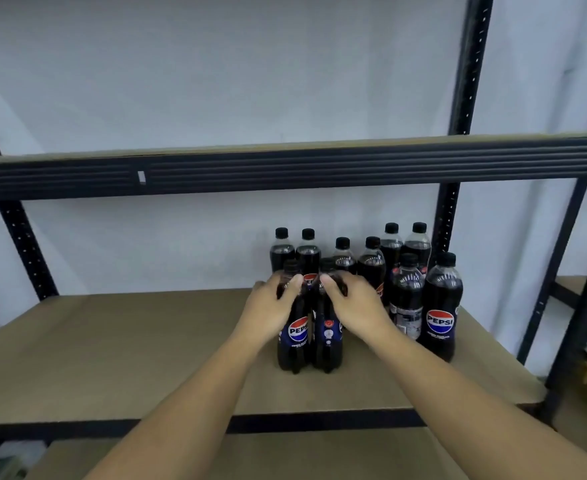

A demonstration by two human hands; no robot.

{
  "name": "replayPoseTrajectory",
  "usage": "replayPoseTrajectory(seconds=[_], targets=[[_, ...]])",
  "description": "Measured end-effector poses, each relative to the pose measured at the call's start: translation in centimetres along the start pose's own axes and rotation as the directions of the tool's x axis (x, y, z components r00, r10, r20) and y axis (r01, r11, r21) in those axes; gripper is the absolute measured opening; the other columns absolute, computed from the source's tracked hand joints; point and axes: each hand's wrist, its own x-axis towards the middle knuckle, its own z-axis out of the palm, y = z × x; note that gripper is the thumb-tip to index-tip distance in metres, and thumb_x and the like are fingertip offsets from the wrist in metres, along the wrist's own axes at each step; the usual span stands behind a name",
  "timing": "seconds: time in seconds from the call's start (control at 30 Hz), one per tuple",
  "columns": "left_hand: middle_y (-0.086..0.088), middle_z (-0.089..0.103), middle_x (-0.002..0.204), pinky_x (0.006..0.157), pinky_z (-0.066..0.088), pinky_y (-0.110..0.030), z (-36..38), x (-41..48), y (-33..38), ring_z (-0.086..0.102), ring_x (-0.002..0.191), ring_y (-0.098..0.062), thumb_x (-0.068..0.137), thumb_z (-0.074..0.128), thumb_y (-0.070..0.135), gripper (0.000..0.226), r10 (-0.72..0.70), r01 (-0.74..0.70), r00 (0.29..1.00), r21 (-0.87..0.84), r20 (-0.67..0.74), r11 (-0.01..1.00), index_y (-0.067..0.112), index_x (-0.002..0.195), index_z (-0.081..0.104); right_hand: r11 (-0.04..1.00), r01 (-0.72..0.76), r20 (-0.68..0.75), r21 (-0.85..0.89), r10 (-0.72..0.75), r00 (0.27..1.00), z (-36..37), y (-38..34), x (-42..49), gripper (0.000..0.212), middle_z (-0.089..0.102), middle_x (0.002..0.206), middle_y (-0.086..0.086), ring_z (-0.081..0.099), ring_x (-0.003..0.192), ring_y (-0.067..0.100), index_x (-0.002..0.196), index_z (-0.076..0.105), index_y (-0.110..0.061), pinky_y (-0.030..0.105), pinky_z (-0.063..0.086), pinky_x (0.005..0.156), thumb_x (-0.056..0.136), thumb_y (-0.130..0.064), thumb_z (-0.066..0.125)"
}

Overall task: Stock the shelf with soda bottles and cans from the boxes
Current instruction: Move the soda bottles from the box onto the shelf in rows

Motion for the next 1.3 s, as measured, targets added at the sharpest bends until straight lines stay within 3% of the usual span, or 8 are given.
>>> replayPoseTrajectory(seconds=[0.1,0.2,0.47,0.77,0.9,0.97,1.07,1.3], targets=[[0.01,0.064,0.131,0.104,0.049,-0.04,1.3,-1.5,-2.0,0.057,0.122,-0.014,0.094,0.037,0.075,0.061,-0.018,0.018,1.0,0.002,0.013,1.0,0.04,0.143,0.043,0.996,-0.063,0.068,0.063,0.059,0.996,0.6,0.5,-2.0,0.06,0.066,0.129,0.0,0.061,0.12,0.02,0.152,0.038,-0.027,0.032,0.046,0.096,0.102,-0.06,0.039],[0.01,0.06,0.127,0.102,0.044,-0.033,2.6,-2.8,-4.8,0.051,0.123,-0.016,0.091,0.054,0.065,0.065,-0.076,0.062,0.99,0.117,0.122,0.991,0.032,0.146,0.042,0.983,-0.136,0.211,0.121,0.109,0.971,1.4,2.2,-3.7,0.063,0.06,0.137,-0.006,0.056,0.125,0.014,0.158,0.023,-0.032,0.029,0.041,0.102,0.103,-0.047,0.049],[-0.004,0.054,0.134,0.102,0.037,-0.026,5.5,-4.3,-7.0,0.052,0.125,-0.021,0.101,0.058,0.026,0.051,-0.247,0.235,0.958,0.094,0.148,0.967,0.023,0.148,0.038,0.958,-0.276,0.254,0.083,0.247,0.935,3.7,4.5,-5.3,0.056,0.066,0.121,-0.01,0.057,0.11,0.011,0.148,0.038,-0.033,0.025,0.039,0.094,0.098,-0.019,0.06],[-0.007,0.065,0.126,0.086,0.043,-0.024,5.9,-4.3,-6.8,0.061,0.115,-0.026,0.102,0.056,0.026,0.042,-0.257,0.217,0.958,0.265,0.127,0.939,0.016,0.142,0.047,0.955,-0.279,0.194,-0.102,0.294,0.936,4.7,5.4,-5.4,0.053,0.067,0.121,0.002,0.063,0.111,0.022,0.149,0.039,-0.017,0.03,0.049,0.089,0.102,-0.035,0.056],[-0.005,0.069,0.12,0.11,0.041,-0.04,5.4,-5.3,-7.6,0.06,0.119,-0.029,0.102,0.052,0.038,0.06,-0.244,0.151,0.95,0.397,0.195,0.905,0.018,0.154,0.033,0.93,-0.304,0.287,-0.207,0.355,0.89,5.2,6.5,-7.2,0.076,0.064,0.115,0.003,0.06,0.118,0.031,0.162,0.01,-0.017,0.038,0.051,0.094,0.103,-0.044,0.048],[-0.006,0.068,0.126,0.119,0.03,-0.043,5.1,-6.2,-8.2,0.055,0.126,-0.029,0.103,0.049,0.04,0.064,-0.219,0.088,0.945,0.456,0.243,0.886,0.016,0.158,0.027,0.921,-0.263,0.298,-0.287,0.347,0.889,5.4,6.5,-8.3,0.081,0.053,0.14,0.006,0.04,0.142,0.035,0.162,0.003,-0.011,0.045,0.039,0.113,0.103,-0.047,0.046],[-0.013,0.049,0.151,0.121,0.022,-0.039,4.4,-7.8,-8.8,0.04,0.141,-0.029,0.107,0.043,0.04,0.059,-0.124,-0.043,0.947,0.497,0.298,0.867,0.008,0.156,0.033,0.889,-0.145,0.288,-0.434,0.29,0.912,5.8,5.4,-10.0,0.075,0.035,0.158,0.015,0.026,0.148,0.032,0.16,0.014,-0.002,0.041,0.02,0.123,0.105,-0.045,0.042],[-0.01,0.03,0.165,0.123,0.01,-0.031,0.9,-11.7,-11.0,0.02,0.154,-0.022,0.109,0.037,0.04,0.057,0.033,-0.26,0.898,0.467,0.439,0.845,0.008,0.156,0.035,0.849,0.1,0.359,-0.519,0.109,0.927,8.2,2.3,-14.7,0.048,0.049,0.144,0.007,0.031,0.143,0.026,0.14,0.05,-0.009,0.04,0.015,0.12,0.107,-0.041,0.036]])
